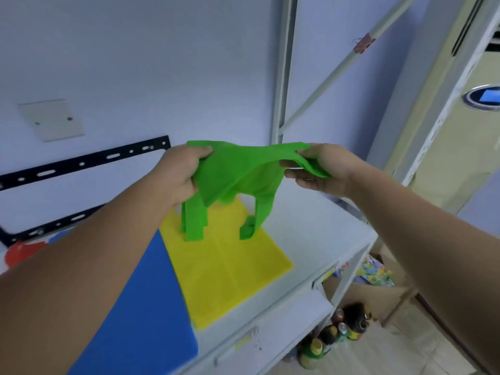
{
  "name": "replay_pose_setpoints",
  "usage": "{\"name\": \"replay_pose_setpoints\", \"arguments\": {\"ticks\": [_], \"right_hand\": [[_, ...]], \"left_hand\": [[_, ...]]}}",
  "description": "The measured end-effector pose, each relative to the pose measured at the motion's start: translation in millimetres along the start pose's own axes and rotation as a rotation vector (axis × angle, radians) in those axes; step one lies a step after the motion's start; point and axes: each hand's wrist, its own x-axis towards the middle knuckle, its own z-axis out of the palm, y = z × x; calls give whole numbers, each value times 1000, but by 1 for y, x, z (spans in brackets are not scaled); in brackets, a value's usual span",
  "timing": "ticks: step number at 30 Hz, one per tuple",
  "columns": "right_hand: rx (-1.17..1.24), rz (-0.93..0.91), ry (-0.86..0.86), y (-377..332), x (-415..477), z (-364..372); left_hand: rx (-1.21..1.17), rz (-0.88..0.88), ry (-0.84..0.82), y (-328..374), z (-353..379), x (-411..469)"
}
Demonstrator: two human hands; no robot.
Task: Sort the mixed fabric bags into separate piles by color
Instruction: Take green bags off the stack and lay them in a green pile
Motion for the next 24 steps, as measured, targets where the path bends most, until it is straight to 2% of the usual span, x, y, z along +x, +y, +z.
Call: {"name": "replay_pose_setpoints", "arguments": {"ticks": [4,8,11,13,21,24], "right_hand": [[-76,-27,58,-35,70,-40],[-45,-151,93,-63,116,-84],[-27,-194,111,-57,132,-112],[-71,-130,105,-32,139,-130],[-309,323,53,113,138,-173],[-434,363,27,144,137,-189]], "left_hand": [[44,105,-34,25,42,69],[80,252,-58,50,81,107],[77,311,-55,36,99,116],[109,277,-6,2,101,115],[401,-78,305,-167,119,83],[502,-166,343,-199,129,66]]}}
